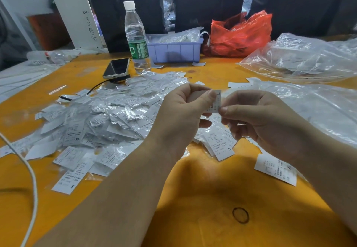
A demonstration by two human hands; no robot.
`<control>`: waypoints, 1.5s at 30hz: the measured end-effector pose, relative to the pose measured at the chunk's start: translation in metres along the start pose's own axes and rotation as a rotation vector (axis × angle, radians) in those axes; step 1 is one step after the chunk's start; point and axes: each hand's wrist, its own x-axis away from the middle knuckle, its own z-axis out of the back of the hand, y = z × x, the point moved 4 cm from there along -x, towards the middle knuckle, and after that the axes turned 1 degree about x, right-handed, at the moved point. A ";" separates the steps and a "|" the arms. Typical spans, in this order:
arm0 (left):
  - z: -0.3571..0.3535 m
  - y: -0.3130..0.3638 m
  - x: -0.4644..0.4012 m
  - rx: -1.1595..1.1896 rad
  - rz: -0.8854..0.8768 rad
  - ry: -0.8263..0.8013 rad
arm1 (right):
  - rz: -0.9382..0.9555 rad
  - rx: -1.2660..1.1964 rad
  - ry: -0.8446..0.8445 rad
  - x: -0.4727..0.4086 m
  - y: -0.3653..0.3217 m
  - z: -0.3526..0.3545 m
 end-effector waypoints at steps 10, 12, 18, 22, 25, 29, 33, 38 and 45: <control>-0.006 -0.013 -0.002 0.260 0.188 0.009 | 0.019 -0.006 0.022 0.001 0.002 -0.001; -0.007 -0.013 -0.001 0.270 0.184 0.001 | 0.034 -0.012 0.038 0.001 0.001 -0.001; -0.003 -0.011 -0.004 0.164 0.156 -0.032 | 0.080 -0.052 0.135 0.000 -0.002 0.006; 0.000 -0.006 -0.004 0.041 0.060 -0.010 | 0.081 -0.089 0.154 0.001 -0.003 0.008; 0.002 -0.003 -0.003 0.009 0.010 0.020 | 0.074 -0.083 0.143 0.000 -0.004 0.007; 0.004 -0.001 -0.003 0.016 -0.012 0.058 | 0.051 -0.049 0.113 0.000 -0.002 0.006; 0.004 -0.001 -0.003 -0.012 -0.019 0.056 | 0.049 -0.047 0.114 -0.001 -0.001 0.006; 0.003 -0.002 -0.002 -0.067 -0.034 0.034 | 0.062 -0.057 0.112 -0.001 -0.001 0.006; 0.001 -0.001 -0.001 -0.097 -0.010 -0.046 | 0.055 -0.085 0.154 -0.001 -0.002 0.008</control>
